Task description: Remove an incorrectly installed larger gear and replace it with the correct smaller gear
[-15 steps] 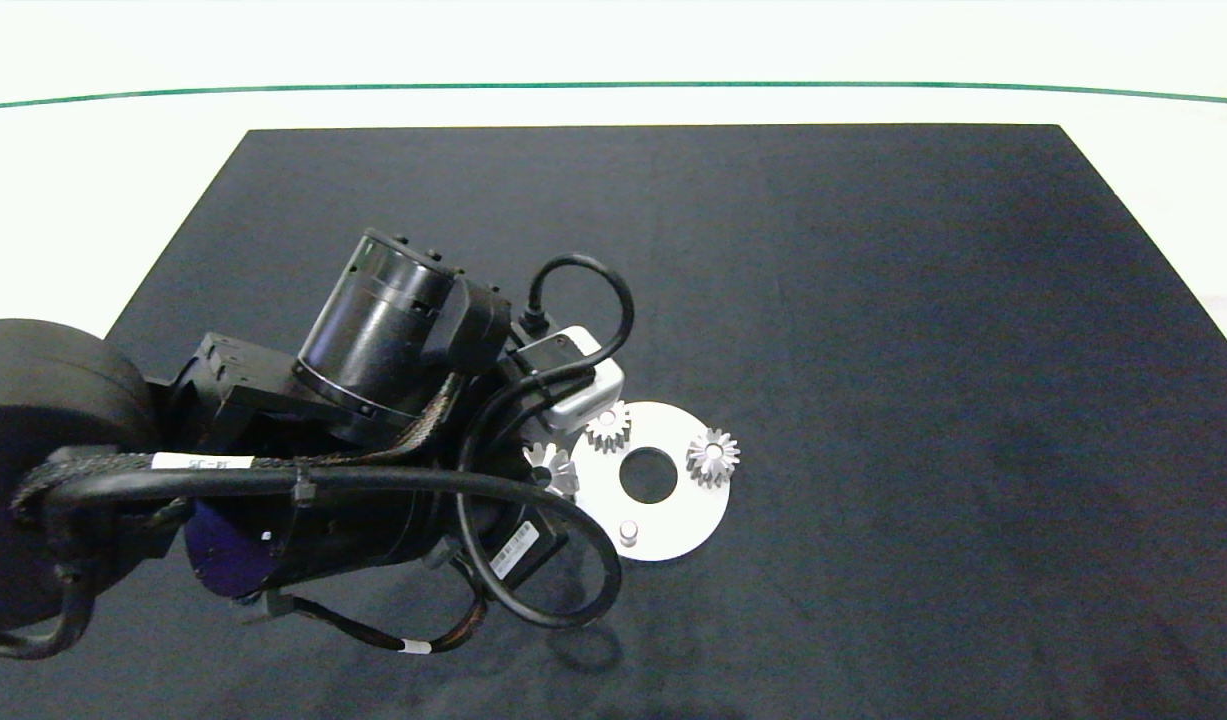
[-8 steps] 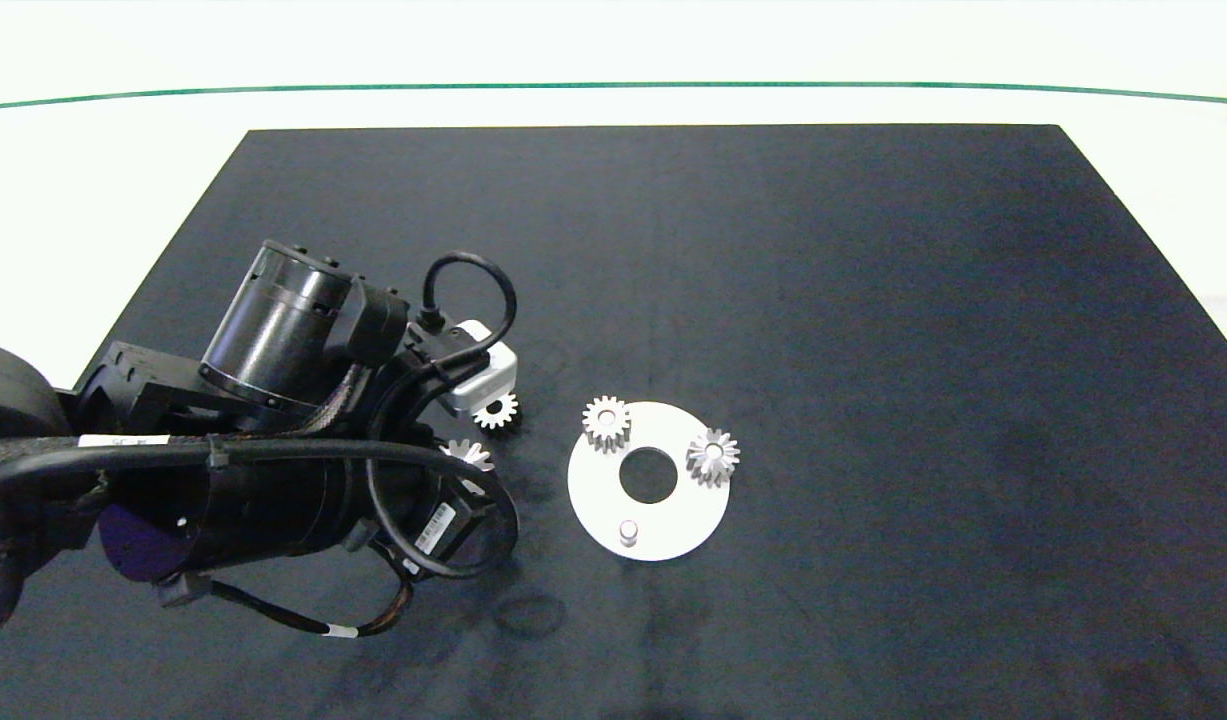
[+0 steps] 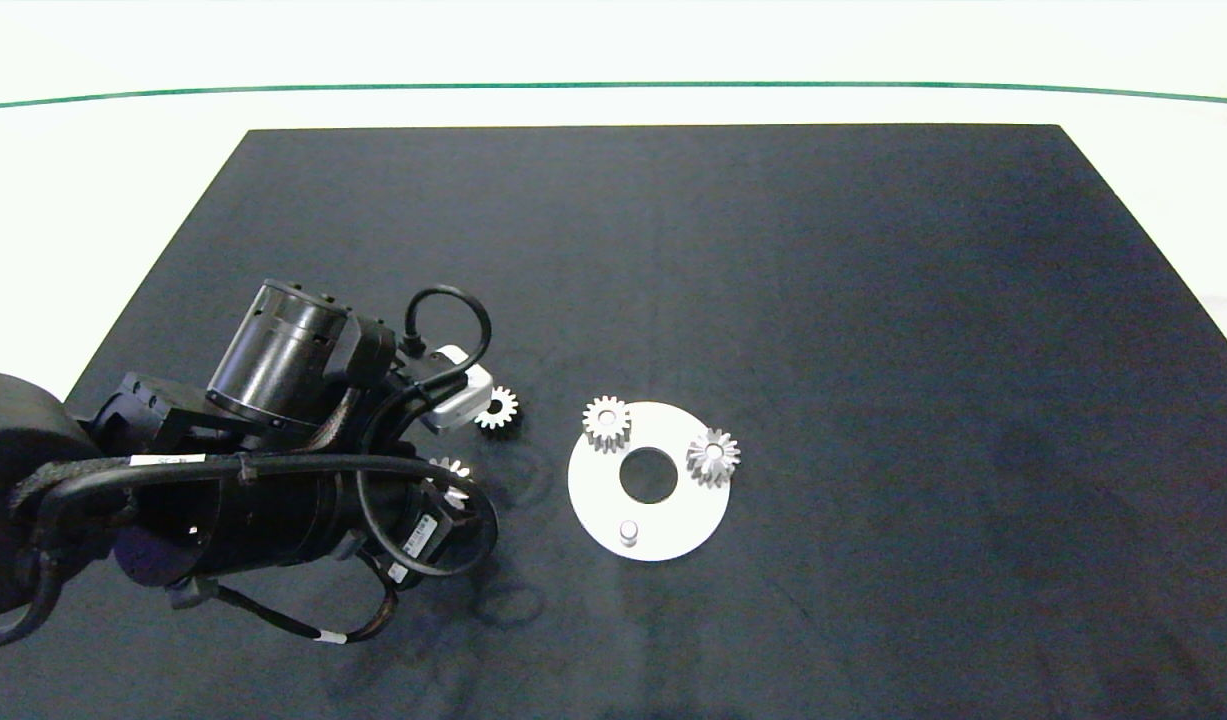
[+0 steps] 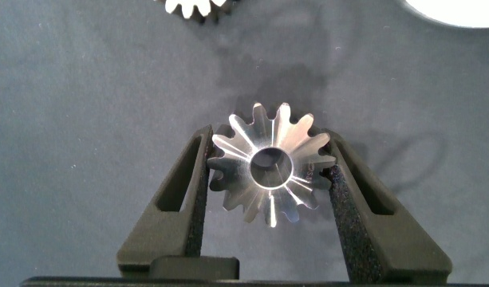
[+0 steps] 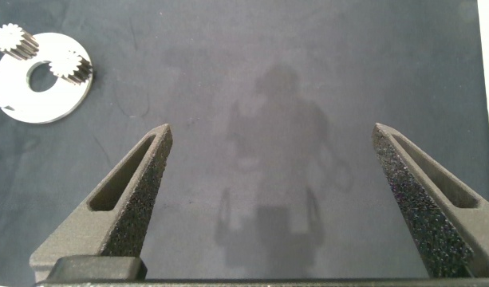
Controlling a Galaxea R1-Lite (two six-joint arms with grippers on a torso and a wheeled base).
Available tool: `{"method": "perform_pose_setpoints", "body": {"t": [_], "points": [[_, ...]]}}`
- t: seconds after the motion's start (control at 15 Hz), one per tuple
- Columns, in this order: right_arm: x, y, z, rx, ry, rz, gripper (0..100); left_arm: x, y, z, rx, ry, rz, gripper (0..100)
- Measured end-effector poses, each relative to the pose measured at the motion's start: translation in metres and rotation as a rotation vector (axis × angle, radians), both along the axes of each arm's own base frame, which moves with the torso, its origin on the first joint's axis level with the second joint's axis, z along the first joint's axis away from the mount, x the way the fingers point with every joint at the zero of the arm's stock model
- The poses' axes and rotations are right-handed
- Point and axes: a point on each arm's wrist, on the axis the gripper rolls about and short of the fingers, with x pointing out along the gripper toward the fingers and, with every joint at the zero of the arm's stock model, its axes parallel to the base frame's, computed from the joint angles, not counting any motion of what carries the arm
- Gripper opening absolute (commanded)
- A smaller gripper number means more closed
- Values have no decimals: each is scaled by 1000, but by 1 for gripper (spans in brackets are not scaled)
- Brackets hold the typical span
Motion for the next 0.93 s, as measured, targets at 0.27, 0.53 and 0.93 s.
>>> {"method": "perform_pose_setpoints", "body": {"t": [0.27,0.53,0.93], "points": [[-1,0,0,2,-3,-2,100,4,9,-11,2,24,28,28],[-2,0,0,2,-5,-3,100,8,19,-18,-4,26,59,28],[-2,0,-2,2,0,-3,100,9,20,-22,-14,24,63,100]]}}
